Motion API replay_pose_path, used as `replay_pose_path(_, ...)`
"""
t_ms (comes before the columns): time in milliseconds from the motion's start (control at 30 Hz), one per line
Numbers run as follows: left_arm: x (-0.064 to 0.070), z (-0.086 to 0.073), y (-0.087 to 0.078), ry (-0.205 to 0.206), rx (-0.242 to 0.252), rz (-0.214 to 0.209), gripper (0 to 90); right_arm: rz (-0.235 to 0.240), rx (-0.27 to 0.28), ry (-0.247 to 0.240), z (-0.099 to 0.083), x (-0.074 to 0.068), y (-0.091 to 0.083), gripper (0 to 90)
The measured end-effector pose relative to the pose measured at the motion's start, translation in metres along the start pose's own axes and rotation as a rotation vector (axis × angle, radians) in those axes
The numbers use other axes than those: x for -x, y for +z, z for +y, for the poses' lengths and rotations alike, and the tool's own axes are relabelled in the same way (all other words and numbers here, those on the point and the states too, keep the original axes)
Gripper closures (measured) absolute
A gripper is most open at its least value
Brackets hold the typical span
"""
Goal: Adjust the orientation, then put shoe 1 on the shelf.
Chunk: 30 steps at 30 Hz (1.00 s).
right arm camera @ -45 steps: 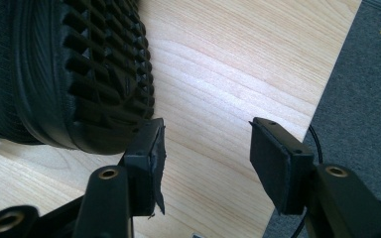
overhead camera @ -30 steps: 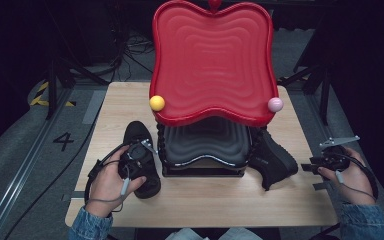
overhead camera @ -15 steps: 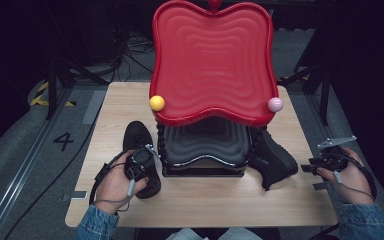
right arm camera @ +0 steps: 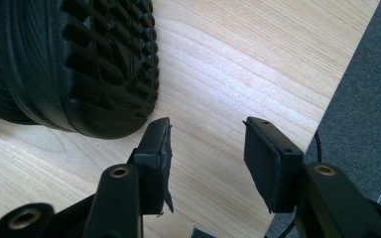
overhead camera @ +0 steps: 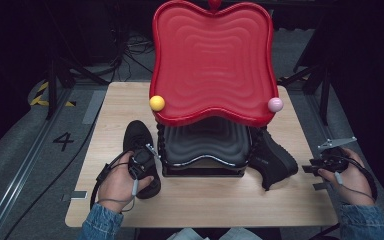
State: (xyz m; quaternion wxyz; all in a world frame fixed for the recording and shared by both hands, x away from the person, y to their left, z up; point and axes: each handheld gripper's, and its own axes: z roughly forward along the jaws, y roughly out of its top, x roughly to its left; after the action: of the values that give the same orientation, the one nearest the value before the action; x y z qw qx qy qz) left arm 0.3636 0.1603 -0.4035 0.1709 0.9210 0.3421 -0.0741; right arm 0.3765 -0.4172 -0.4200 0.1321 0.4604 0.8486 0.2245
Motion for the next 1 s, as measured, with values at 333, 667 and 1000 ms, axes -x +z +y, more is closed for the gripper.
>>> replay_pose_path(333,0.0,-0.002,-0.001,-0.006,0.017,0.002,87.0,-0.006,0.008,0.001,-0.002,0.0,-0.002,54.1)
replay_pose_path(667,0.005,-0.006,-0.011,0.001,0.114,0.067,87.1,-0.006,0.028,0.008,-0.003,0.003,-0.006,54.3)
replay_pose_path(1000,0.007,0.0,-0.04,0.023,0.133,0.021,87.0,-0.002,0.054,0.01,-0.002,0.004,-0.013,54.7)
